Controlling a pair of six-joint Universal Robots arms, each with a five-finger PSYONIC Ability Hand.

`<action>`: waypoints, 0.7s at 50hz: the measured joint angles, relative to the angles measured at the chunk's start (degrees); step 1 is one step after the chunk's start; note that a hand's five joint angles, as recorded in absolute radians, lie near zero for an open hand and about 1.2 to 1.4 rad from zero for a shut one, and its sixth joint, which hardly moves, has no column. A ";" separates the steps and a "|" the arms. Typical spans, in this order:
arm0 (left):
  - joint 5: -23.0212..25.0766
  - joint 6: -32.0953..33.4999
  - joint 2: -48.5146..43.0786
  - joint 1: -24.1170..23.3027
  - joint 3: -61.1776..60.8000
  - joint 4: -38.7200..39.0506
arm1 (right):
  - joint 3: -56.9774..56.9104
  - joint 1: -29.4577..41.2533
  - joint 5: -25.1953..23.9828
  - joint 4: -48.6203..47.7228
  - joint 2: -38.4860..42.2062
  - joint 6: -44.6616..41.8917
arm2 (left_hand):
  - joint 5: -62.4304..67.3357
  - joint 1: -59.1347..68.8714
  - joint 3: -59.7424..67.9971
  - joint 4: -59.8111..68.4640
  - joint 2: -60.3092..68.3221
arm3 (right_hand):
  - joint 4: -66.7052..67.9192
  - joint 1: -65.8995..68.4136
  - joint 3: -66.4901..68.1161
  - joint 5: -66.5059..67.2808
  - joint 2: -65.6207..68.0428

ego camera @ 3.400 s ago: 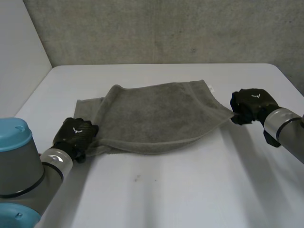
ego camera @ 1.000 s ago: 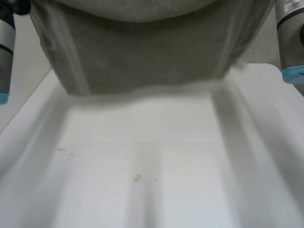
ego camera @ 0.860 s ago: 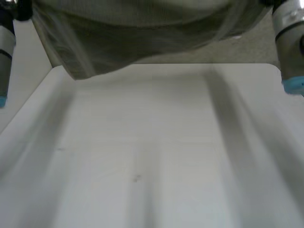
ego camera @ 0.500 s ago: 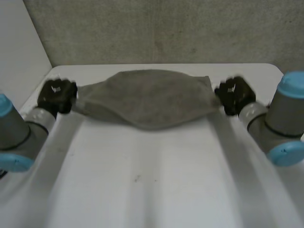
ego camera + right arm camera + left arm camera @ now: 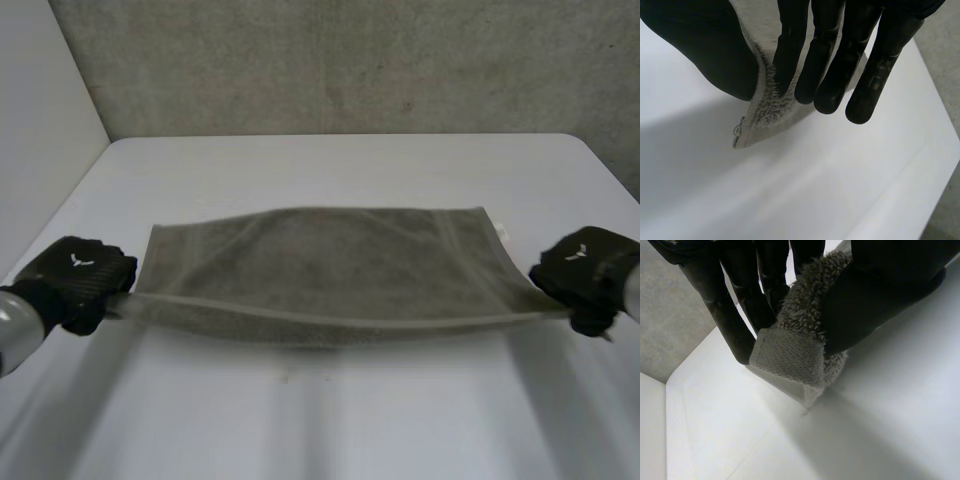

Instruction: Fold the towel.

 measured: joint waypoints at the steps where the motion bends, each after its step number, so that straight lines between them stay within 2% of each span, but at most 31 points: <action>1: 0.50 0.63 1.41 0.42 -0.02 -1.82 | 0.12 -0.53 -0.02 1.35 -0.91 -1.01 | 0.00 0.00 0.00 0.00 0.00 | 0.00 0.00 0.00 0.00 0.00; 5: 3.57 2.90 4.66 2.24 0.28 -4.72 | -0.49 -1.99 -0.88 3.25 -2.86 -3.52 | 0.00 0.00 0.00 0.00 0.00 | 0.00 0.00 0.00 0.00 0.00; 9: 5.30 3.51 4.27 2.89 0.55 -3.38 | -1.51 -2.05 -1.41 1.03 -1.70 -2.94 | 0.00 0.00 0.00 0.00 0.00 | 0.00 0.00 0.00 0.00 0.00; 14: 6.48 3.52 -5.22 0.74 3.57 5.40 | -6.64 -0.62 -1.41 -9.65 8.42 2.45 | 0.00 0.00 0.00 0.00 0.00 | 0.00 0.00 0.00 0.00 0.00; 15: 6.48 3.52 -5.22 0.74 3.57 5.40 | -6.64 -0.62 -1.41 -9.65 8.42 2.45 | 0.00 0.00 0.00 0.00 0.00 | 0.00 0.00 0.00 0.00 0.00; 18: 4.37 3.25 -13.94 -2.68 7.93 11.22 | -11.40 2.17 0.10 -14.97 16.24 4.94 | 0.00 0.00 0.00 0.00 0.00 | 0.00 0.02 0.00 0.00 0.00; 23: -0.48 2.98 -23.31 -5.58 13.29 16.85 | -17.58 5.71 3.48 -19.65 25.44 6.28 | 0.00 0.00 0.00 0.00 0.00 | 0.00 0.23 0.00 0.00 0.00; 26: -2.13 2.93 -26.03 -6.29 14.88 18.73 | -18.99 6.37 4.27 -21.25 27.54 6.44 | 0.00 0.00 0.00 0.00 0.00 | 0.00 0.23 0.00 0.00 0.00; 28: -4.51 2.88 -30.38 -7.52 17.42 22.27 | -21.05 7.28 5.45 -25.85 30.99 6.53 | 0.00 0.00 0.00 0.00 0.00 | 0.00 0.23 0.00 0.00 0.00; 35: -6.11 2.97 -36.65 -9.25 21.75 28.12 | -22.82 8.34 6.83 -38.35 35.78 6.22 | 0.00 0.00 0.00 0.00 0.00 | 0.00 0.23 0.00 0.00 0.00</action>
